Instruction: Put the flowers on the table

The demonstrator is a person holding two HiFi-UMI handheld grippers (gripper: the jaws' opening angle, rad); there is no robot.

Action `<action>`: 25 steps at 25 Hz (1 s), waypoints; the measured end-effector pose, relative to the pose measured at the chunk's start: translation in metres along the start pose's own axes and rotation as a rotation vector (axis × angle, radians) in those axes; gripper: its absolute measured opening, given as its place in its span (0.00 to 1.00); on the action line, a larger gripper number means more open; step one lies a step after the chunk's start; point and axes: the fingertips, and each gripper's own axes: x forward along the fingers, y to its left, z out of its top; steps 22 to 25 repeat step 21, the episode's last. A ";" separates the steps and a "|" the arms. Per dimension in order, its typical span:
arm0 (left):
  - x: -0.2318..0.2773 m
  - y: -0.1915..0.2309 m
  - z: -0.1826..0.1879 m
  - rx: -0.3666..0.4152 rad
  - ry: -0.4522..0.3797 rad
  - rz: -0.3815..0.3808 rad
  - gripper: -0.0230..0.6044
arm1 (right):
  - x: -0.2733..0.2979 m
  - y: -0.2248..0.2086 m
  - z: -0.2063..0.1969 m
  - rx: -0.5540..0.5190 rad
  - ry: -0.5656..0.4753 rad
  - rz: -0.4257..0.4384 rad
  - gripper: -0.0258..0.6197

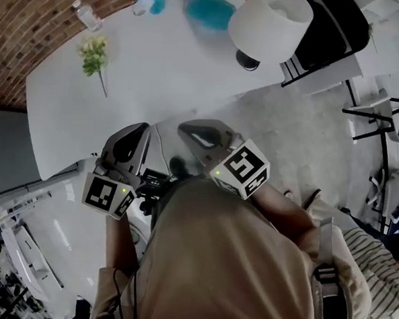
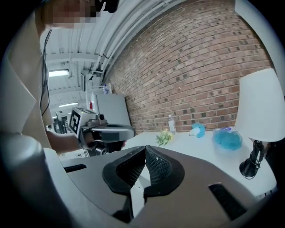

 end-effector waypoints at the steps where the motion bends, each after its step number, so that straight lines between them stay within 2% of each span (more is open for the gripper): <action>1: 0.006 0.000 -0.002 0.004 0.008 -0.017 0.05 | 0.000 -0.004 0.001 0.004 0.001 -0.009 0.07; 5: 0.033 -0.017 -0.004 0.035 0.032 -0.110 0.05 | -0.012 -0.018 0.001 0.021 -0.001 -0.076 0.07; 11: 0.061 -0.029 -0.007 0.047 0.019 -0.250 0.05 | -0.026 -0.035 -0.007 0.032 -0.001 -0.206 0.07; 17: 0.057 -0.035 -0.023 0.031 0.044 -0.305 0.05 | -0.023 -0.026 -0.018 0.066 0.003 -0.235 0.07; 21: 0.032 -0.035 -0.037 0.016 0.108 -0.289 0.05 | -0.013 0.000 -0.024 0.106 0.003 -0.197 0.07; 25: 0.032 -0.035 -0.037 0.016 0.108 -0.289 0.05 | -0.013 0.000 -0.024 0.106 0.003 -0.197 0.07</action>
